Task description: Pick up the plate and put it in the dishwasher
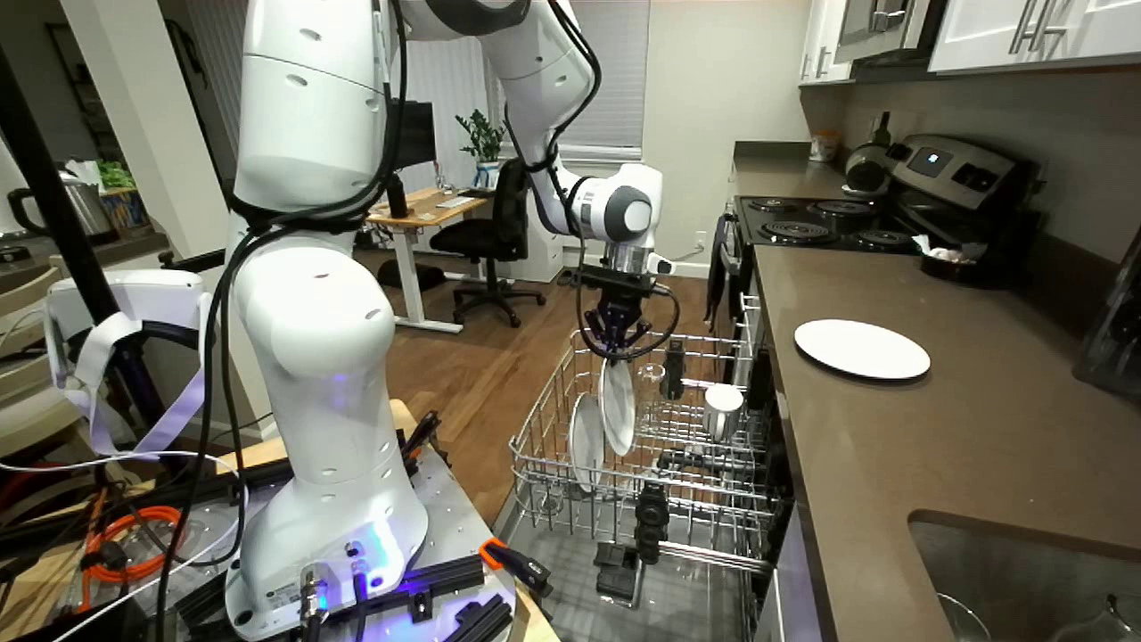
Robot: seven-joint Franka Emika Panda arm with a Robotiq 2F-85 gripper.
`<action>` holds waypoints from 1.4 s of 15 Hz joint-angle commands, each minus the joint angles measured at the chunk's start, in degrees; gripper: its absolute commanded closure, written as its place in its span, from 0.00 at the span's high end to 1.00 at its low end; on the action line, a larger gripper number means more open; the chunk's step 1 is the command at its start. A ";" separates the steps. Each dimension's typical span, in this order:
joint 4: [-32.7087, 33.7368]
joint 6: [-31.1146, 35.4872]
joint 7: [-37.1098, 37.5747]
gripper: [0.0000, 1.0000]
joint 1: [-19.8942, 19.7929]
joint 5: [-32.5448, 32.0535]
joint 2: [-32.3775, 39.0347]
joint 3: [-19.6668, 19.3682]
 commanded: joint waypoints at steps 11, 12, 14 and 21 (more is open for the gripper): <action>-0.26 -0.68 -1.06 0.06 -0.53 0.07 0.09 0.64; -0.49 -0.54 -0.94 0.06 -0.47 -0.08 0.02 0.66; -1.01 -0.43 -1.36 0.06 -0.54 0.30 -0.33 1.00; -2.01 -0.74 -2.13 0.06 -0.63 2.88 -0.10 2.73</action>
